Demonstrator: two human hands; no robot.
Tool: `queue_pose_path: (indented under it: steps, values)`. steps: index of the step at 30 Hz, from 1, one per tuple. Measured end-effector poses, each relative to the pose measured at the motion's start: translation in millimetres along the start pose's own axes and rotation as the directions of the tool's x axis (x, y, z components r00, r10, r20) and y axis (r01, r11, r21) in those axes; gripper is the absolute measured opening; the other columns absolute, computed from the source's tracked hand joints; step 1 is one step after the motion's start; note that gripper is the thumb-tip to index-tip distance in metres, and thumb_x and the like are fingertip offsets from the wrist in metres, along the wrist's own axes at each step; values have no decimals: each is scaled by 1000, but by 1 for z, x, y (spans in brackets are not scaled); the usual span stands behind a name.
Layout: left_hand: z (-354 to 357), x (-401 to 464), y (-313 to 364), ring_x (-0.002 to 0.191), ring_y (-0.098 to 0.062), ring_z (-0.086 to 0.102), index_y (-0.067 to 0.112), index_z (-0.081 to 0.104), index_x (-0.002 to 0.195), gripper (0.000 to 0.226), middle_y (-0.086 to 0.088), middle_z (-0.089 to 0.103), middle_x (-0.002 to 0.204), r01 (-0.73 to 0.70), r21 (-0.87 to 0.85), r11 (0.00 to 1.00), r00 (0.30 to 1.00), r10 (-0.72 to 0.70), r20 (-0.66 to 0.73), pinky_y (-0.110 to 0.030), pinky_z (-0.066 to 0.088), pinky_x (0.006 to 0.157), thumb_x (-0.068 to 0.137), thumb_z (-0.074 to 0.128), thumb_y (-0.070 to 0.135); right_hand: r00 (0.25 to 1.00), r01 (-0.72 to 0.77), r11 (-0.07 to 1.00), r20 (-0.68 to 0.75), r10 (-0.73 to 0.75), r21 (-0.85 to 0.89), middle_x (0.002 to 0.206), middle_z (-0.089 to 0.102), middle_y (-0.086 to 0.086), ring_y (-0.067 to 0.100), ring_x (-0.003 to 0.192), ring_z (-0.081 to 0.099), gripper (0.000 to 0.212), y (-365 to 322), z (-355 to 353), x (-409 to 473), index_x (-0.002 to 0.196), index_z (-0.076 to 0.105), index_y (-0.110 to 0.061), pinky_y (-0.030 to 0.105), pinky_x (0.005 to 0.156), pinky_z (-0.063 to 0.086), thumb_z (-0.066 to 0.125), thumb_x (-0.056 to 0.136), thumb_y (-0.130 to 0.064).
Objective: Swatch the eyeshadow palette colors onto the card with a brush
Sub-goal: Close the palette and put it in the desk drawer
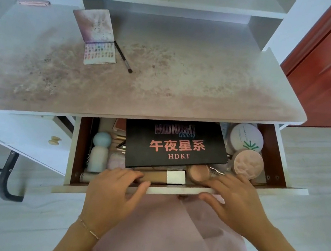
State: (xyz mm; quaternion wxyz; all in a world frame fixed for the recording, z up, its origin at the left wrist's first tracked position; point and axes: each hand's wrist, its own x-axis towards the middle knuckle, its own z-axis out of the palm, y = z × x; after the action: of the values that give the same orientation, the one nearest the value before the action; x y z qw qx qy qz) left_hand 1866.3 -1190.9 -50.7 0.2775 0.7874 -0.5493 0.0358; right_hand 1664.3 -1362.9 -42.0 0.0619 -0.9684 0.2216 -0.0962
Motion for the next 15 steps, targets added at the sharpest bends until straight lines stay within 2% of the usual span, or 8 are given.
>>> queue_pose_path:
  steps: [5,9,12,15]
  values:
    - [5,6,-3,50,-13,59,13,73,72,30,3,66,61,-57,58,997,993,63,-97,-25,47,43,85,53,31,985,-39,998,-169,29,-54,74,69,-2,18,68,64,64,-6,14,-4,79,70,-15,31,66,49,19,95,-51]
    - [-1,15,-13,50,-14,57,14,72,69,37,2,65,59,-240,142,960,963,254,-90,-23,45,44,86,54,40,963,7,996,-269,-31,-88,69,68,0,19,62,62,61,2,8,10,74,68,-13,29,62,44,23,95,-48]
    - [-6,29,-20,52,-13,57,14,72,71,41,2,65,62,-312,155,937,941,327,-85,-22,43,45,88,51,45,945,54,991,-315,-91,-126,68,67,1,20,60,60,56,11,3,24,70,67,-13,26,65,32,29,95,-47]
    - [-1,38,-23,53,-14,58,13,72,67,39,1,65,61,-345,220,913,906,385,-177,-23,43,47,87,56,43,904,77,984,-404,-137,-161,74,69,4,20,72,58,48,15,9,32,72,69,-12,28,67,32,38,93,-43]
